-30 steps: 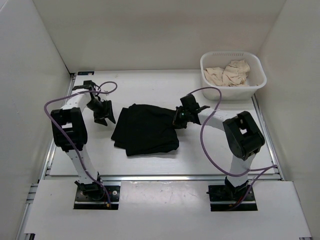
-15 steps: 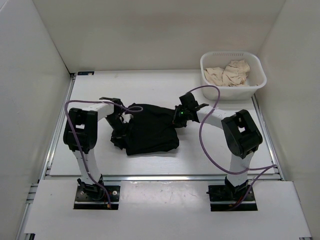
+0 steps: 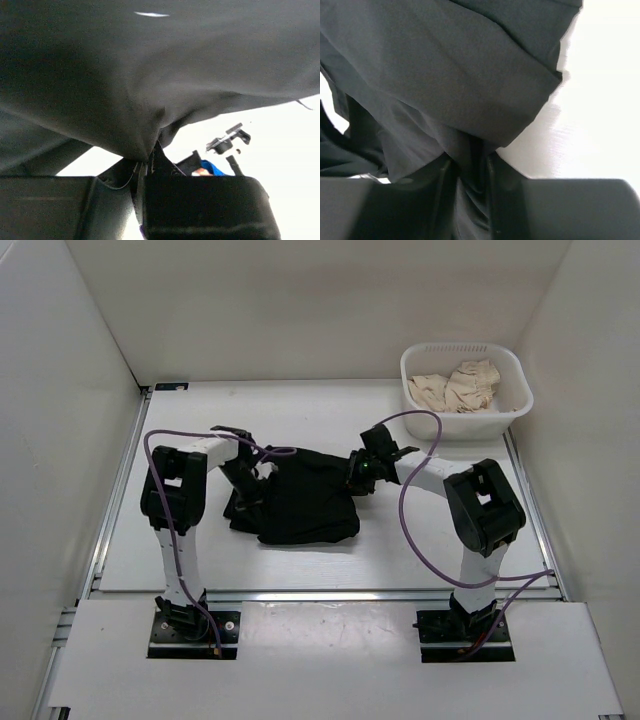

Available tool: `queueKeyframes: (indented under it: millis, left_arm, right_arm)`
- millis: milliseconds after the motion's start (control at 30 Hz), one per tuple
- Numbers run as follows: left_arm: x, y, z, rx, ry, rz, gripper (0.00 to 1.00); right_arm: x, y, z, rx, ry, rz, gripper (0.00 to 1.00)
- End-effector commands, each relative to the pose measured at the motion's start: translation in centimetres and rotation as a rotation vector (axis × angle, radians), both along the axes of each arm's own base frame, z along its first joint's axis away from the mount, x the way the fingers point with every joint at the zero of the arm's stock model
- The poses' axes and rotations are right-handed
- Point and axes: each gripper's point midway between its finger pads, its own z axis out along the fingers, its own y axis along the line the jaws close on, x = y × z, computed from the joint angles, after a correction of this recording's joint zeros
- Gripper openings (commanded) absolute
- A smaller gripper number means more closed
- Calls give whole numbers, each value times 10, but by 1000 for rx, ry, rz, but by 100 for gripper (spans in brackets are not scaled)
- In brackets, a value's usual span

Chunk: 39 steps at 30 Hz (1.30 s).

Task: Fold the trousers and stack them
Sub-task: Fold the trousers

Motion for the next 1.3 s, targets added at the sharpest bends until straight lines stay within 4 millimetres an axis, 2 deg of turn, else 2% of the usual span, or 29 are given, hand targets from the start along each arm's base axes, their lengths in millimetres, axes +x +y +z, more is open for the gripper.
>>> queueKeyframes:
  millis: [0, 33, 100, 133, 233, 267, 300, 367, 400, 467, 500, 567, 600, 633, 700, 733, 800, 933, 1000, 1067, 1100, 1133, 1200, 1233, 1267]
  left_arm:
    - [6, -25, 41, -145, 21, 31, 14]
    - [9, -27, 47, -160, 0, 32, 14]
    - [21, -30, 60, -178, -67, 27, 14]
    - [27, -32, 70, -189, -109, 23, 14]
    - [65, -26, 103, -134, -327, -5, 14]
    - [77, -19, 121, -97, -424, -12, 14]
    - [103, -3, 142, 15, -572, -15, 14]
    - [117, 19, 177, 111, -726, 12, 14]
    - [122, 42, 181, 205, -762, 40, 14]
    - [112, 70, 167, 270, -712, 83, 14]
    - [94, 90, 139, 290, -601, 119, 14]
    - [76, 108, 108, 285, -491, 174, 14]
    - [70, 112, 92, 292, -457, 183, 14]
    - [63, 114, 65, 286, -431, 193, 14]
    - [61, 122, 33, 304, -396, 207, 14]
    - [57, 125, 19, 308, -369, 212, 14]
    - [56, 126, -1, 300, -304, 217, 14]
    - [50, 122, -8, 265, -273, 229, 14]
    - [49, 123, -9, 274, -280, 228, 14]
    - [50, 131, -6, 278, -285, 258, 14]
    - [51, 131, -4, 278, -294, 259, 14]
    - [51, 138, -4, 290, -293, 273, 14]
    - [44, 140, -6, 292, -281, 280, 14]
    - [44, 140, -4, 292, -293, 282, 14]
    - [41, 139, -4, 292, -293, 282, 14]
  right_arm:
    - [7, -4, 8, 2, -23, -4, 33]
    - [3, -4, 5, 4, -11, 1, 46]
    - [5, -8, 7, 5, -24, -3, 60]
    - [5, -14, 7, 4, -23, -13, 72]
    - [4, -20, 10, 6, -25, -26, 84]
    - [1, -22, 13, 6, -37, -19, 89]
    - [1, -27, 10, 1, -28, -28, 91]
    - [1, -29, 17, -7, -54, -20, 97]
    - [1, -29, 17, -7, -54, -20, 98]
    - [-2, -28, 21, 5, -58, -14, 98]
    - [-2, -28, 21, 5, -58, -14, 98]
    - [-3, -23, 27, 22, -72, 1, 99]
    - [2, -20, 32, 31, -91, 1, 99]
    - [0, -17, 32, 32, -91, 10, 99]
    - [5, -9, 39, 46, -126, 45, 99]
    - [0, -4, 35, 50, -110, 63, 99]
    - [2, 3, 39, 60, -125, 85, 99]
    - [3, 8, 44, 89, -134, 102, 99]
    - [0, 17, 52, 142, -150, 148, 99]
    - [-11, 29, 67, 168, -180, 223, 99]
    - [-14, 31, 72, 149, -202, 240, 99]
    - [-18, 41, 78, 114, -244, 292, 95]
    - [-27, 42, 89, 31, -286, 314, 84]
    - [-35, 55, 99, 14, -329, 347, 57]
    - [-32, 57, 104, -26, -377, 331, 42]
